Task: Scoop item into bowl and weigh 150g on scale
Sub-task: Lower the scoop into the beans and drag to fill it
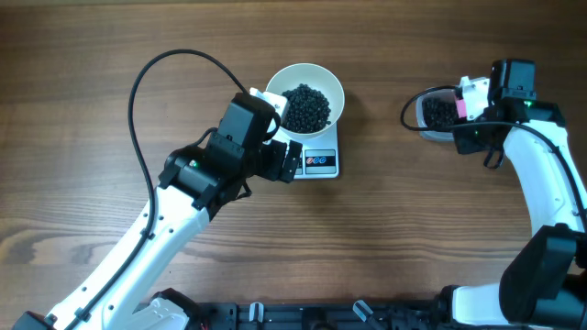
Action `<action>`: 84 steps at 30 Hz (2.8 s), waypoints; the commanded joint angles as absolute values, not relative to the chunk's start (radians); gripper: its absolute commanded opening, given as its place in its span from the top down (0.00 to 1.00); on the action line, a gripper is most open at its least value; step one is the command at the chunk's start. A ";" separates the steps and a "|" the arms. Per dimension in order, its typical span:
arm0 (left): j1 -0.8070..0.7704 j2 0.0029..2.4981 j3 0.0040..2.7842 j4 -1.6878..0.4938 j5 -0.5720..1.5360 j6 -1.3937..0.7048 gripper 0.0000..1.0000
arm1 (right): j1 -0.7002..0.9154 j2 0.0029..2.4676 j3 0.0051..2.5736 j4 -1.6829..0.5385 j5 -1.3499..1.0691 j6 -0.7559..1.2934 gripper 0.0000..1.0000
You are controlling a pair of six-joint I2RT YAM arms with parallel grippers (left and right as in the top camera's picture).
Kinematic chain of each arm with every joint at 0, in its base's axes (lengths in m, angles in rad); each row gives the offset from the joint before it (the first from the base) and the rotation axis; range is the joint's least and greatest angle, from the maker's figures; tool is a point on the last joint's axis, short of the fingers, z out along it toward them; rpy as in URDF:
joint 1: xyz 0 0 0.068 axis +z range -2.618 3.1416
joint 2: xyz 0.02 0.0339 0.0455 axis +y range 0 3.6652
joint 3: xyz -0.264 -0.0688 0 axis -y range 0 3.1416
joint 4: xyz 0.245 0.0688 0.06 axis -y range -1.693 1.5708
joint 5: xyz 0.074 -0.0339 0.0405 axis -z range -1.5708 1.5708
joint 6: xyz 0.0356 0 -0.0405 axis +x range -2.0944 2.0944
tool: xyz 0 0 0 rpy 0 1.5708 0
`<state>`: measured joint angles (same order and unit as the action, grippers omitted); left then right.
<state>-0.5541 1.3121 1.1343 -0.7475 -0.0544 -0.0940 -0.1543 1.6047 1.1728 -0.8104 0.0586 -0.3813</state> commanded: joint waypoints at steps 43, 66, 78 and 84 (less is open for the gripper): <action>-0.552 1.319 1.148 -0.745 -0.046 -0.083 0.00 | -0.159 1.629 1.169 -0.913 -0.272 -0.498 0.96; -0.553 1.320 1.148 -0.745 -0.046 -0.083 0.00 | -0.295 1.629 1.169 -0.945 -0.472 -0.487 0.96; -0.553 1.320 1.148 -0.745 -0.046 -0.083 0.00 | -0.295 1.629 1.169 -0.935 -0.472 -0.442 0.96; -0.553 1.320 1.148 -0.745 -0.046 -0.083 0.00 | -0.297 1.629 1.169 -0.932 -0.473 -0.439 0.96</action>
